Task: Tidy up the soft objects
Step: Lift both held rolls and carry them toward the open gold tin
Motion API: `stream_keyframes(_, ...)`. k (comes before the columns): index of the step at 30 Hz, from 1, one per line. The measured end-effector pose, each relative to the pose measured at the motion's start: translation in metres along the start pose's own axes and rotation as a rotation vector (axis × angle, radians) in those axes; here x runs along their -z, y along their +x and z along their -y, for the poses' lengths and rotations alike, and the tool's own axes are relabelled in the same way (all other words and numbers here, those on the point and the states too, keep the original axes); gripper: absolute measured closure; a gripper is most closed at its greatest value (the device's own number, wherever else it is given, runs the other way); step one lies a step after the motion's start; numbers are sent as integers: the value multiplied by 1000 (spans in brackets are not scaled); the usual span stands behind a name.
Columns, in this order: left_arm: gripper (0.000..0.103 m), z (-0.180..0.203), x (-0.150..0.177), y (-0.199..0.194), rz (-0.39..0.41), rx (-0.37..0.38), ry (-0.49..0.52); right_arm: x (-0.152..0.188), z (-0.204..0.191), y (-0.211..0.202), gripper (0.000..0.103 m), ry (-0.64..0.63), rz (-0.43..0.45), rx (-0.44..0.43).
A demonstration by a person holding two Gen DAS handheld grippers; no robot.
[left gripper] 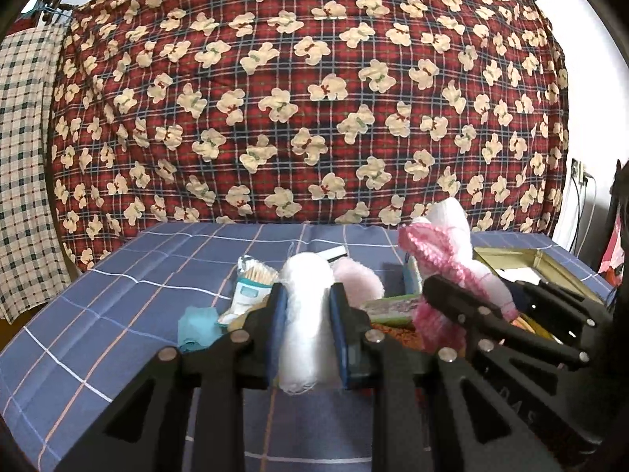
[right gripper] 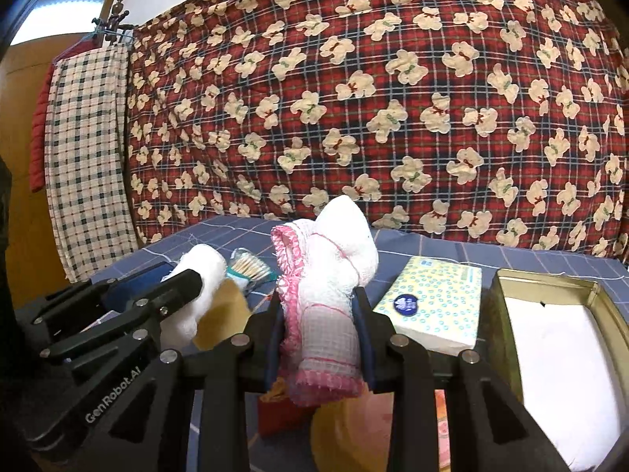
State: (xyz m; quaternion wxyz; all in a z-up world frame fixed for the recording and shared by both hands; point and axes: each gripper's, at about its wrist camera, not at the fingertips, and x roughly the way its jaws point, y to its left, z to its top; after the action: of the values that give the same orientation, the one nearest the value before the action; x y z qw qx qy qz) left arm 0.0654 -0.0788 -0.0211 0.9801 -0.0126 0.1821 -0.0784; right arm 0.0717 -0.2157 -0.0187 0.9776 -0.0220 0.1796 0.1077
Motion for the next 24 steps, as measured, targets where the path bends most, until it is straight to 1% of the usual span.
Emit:
stream_keyframes(9,82,12,-2,6,15,6,6,-1,7,1,68,7,1,13)
stream_keyframes(15,82,14,-5,13,3,5,5,-1,9,5,68,3,-15,10)
stream_keyframes(20,82,15,-6,17,-1,4,2,-2,16,11,68,28,-40,4)
stream_keyframes(24,82,17,-8,25,-14,2,8,-2,20,9,68,40,-33,10)
